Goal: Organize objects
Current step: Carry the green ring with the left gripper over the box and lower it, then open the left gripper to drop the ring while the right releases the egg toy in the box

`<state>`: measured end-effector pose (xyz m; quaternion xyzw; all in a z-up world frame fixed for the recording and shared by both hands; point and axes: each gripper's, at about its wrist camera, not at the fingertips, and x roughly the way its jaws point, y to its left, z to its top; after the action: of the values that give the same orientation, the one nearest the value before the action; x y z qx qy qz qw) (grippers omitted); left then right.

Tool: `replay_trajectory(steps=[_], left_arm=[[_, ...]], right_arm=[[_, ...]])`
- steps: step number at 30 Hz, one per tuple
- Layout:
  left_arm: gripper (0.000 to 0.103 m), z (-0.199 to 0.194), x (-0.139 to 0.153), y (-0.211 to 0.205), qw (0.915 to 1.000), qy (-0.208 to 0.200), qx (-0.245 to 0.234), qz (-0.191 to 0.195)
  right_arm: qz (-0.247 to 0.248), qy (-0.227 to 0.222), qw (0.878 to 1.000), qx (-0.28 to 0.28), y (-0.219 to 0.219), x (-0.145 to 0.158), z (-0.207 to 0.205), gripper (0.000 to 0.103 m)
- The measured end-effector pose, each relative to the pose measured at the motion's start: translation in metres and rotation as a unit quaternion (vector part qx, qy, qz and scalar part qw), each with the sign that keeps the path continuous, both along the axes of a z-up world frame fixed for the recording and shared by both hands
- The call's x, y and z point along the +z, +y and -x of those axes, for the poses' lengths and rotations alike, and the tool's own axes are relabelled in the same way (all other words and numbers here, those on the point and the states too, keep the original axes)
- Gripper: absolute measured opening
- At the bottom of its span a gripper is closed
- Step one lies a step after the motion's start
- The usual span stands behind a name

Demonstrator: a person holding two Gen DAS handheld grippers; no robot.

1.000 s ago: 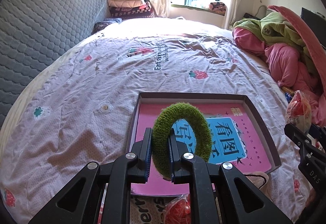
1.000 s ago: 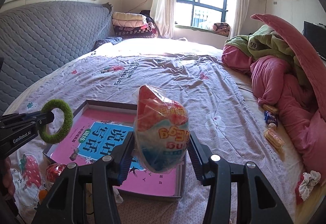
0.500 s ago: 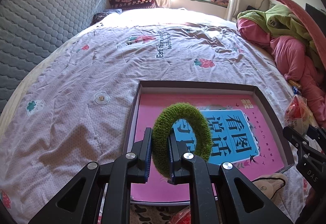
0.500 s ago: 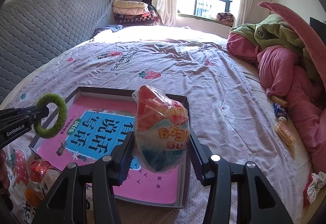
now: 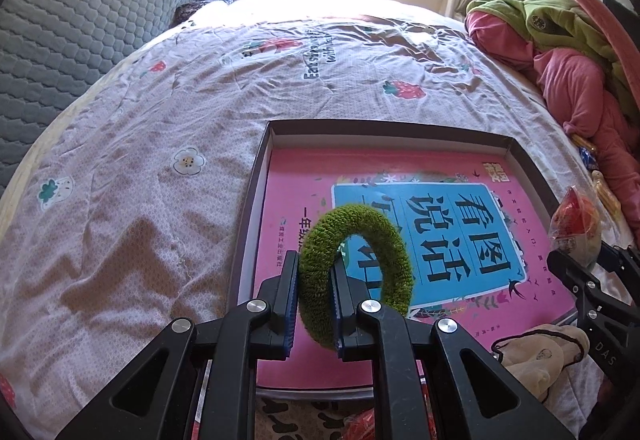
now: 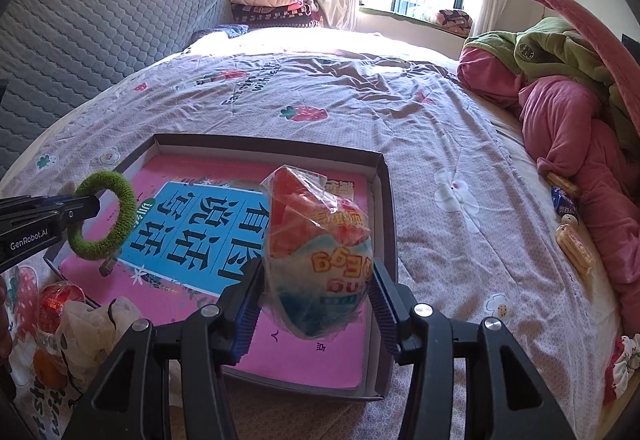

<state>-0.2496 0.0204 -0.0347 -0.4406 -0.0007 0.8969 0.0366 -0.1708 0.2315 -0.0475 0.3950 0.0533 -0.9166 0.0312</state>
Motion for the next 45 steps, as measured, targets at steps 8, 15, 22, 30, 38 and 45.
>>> replay_trajectory(steps=[8,15,22,30,38,45], left_arm=[[0.015,0.000,-0.004,0.004,0.9999,-0.006,-0.009,-0.001],[0.015,0.001,-0.008,0.008,0.9999,-0.010,-0.012,0.000],[0.015,0.005,-0.013,0.006,0.9998,-0.020,-0.006,-0.001],[0.019,0.005,-0.012,0.005,0.9998,-0.018,-0.003,-0.001],[0.029,0.005,-0.008,0.001,0.9999,-0.013,0.000,-0.008],[0.040,0.002,-0.001,-0.002,0.9999,-0.005,0.003,-0.016]], right_arm=[[-0.001,-0.023,1.000,0.005,-0.003,-0.012,0.003,0.051],[-0.012,-0.038,0.999,-0.002,-0.003,-0.020,0.006,0.051],[-0.015,-0.045,0.999,-0.006,-0.003,-0.024,0.008,0.051],[-0.013,-0.042,0.999,-0.011,0.000,-0.021,0.006,0.055],[-0.018,-0.042,0.999,-0.012,0.004,-0.018,0.005,0.057],[-0.013,-0.035,0.999,-0.014,0.006,-0.012,0.003,0.061]])
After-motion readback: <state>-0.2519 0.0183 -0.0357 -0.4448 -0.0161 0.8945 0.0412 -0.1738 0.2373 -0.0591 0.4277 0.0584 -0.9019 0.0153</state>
